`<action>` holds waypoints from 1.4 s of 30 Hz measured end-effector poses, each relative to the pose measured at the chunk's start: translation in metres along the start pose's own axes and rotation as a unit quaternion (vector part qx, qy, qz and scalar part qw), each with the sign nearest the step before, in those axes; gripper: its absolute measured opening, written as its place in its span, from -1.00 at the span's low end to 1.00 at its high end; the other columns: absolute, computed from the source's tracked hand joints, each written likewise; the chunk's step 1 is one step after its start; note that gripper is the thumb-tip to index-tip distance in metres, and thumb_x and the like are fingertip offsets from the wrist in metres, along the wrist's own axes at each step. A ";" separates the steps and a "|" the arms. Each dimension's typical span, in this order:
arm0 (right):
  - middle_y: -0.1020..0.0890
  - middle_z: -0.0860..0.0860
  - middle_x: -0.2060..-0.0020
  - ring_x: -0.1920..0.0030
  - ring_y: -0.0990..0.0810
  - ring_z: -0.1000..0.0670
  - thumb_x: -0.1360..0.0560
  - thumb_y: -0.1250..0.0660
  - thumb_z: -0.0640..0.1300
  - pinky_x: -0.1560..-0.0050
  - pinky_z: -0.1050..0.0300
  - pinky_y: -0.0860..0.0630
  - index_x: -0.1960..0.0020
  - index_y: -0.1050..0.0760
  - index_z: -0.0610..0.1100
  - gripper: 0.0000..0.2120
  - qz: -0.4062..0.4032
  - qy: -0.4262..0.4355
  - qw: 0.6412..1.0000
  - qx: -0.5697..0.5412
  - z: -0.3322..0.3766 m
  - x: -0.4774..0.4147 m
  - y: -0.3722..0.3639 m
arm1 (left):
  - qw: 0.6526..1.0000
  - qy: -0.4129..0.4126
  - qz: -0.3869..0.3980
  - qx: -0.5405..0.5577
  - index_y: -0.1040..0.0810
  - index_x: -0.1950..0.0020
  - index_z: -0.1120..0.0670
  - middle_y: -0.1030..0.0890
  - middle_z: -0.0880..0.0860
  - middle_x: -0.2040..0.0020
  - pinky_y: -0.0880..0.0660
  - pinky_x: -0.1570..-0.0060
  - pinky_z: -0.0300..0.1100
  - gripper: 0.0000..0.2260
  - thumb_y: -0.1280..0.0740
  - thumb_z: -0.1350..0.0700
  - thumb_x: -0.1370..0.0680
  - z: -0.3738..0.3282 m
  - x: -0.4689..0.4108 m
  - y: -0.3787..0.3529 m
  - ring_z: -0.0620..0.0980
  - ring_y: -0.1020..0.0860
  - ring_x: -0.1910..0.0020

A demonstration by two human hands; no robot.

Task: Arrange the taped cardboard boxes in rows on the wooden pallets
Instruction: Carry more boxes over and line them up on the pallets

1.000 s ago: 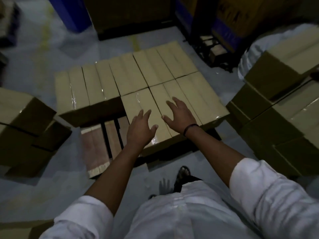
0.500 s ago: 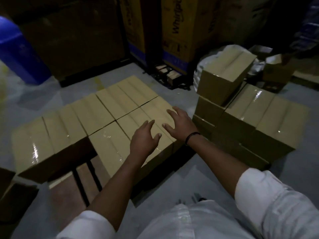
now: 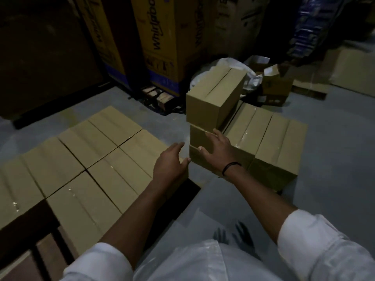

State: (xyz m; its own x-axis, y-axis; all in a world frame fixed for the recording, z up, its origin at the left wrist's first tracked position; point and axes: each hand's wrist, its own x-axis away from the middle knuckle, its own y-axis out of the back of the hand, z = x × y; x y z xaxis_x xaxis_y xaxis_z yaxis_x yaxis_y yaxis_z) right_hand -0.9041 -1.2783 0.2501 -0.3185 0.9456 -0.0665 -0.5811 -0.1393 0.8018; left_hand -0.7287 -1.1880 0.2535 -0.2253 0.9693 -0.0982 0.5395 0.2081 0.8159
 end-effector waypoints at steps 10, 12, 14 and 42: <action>-0.18 -0.07 -0.61 -0.57 -0.16 -0.17 -0.57 -0.35 0.18 -0.51 -0.20 -0.26 -0.55 -0.32 -0.01 -0.38 -0.005 -0.049 0.999 -0.013 -0.045 -0.060 0.015 | 0.998 -0.042 0.035 -0.021 -0.41 -0.54 0.00 -0.51 0.01 -0.46 -0.49 -0.29 -0.02 -0.45 -0.41 -0.08 -0.58 -0.027 -0.080 -0.030 0.03 -0.49 -0.39; -0.18 -0.07 -0.61 -0.57 -0.17 -0.17 -0.57 -0.34 0.18 -0.50 -0.20 -0.28 -0.55 -0.31 0.01 -0.38 -0.007 -0.051 0.999 -0.006 -0.050 -0.077 0.012 | 0.998 -0.039 0.048 -0.023 -0.40 -0.55 -0.01 -0.49 0.04 -0.48 -0.47 -0.35 0.03 -0.44 -0.41 -0.10 -0.57 -0.019 -0.103 -0.036 0.05 -0.47 -0.42; -0.17 -0.06 -0.61 -0.57 -0.17 -0.15 -0.57 -0.34 0.20 -0.50 -0.20 -0.29 -0.56 -0.30 0.02 -0.37 -0.005 -0.061 0.998 0.001 -0.057 -0.096 0.011 | 0.997 -0.047 0.054 -0.021 -0.41 -0.54 0.00 -0.50 0.04 -0.48 -0.46 -0.36 0.03 -0.44 -0.41 -0.10 -0.57 -0.012 -0.129 -0.043 0.06 -0.47 -0.42; -0.05 -0.08 -0.64 -0.61 -0.07 -0.19 -0.57 -0.31 0.25 -0.55 -0.17 -0.20 -0.62 -0.16 0.01 -0.27 0.082 -0.228 0.969 0.050 -0.138 -0.426 -0.023 | 0.980 -0.113 0.148 -0.065 -0.46 -0.51 0.05 -0.64 0.15 -0.28 -0.56 -0.15 0.08 -0.60 -0.27 0.14 -0.66 0.066 -0.540 -0.118 0.24 -0.57 -0.21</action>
State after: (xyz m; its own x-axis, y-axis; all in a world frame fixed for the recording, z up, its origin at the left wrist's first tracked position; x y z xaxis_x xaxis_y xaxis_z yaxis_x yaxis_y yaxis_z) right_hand -0.8583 -1.7186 0.1787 -0.0242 0.9479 0.3176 -0.4680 -0.2915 0.8343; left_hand -0.6176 -1.7280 0.1727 0.1193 0.9920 0.0408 0.4436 -0.0900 0.8917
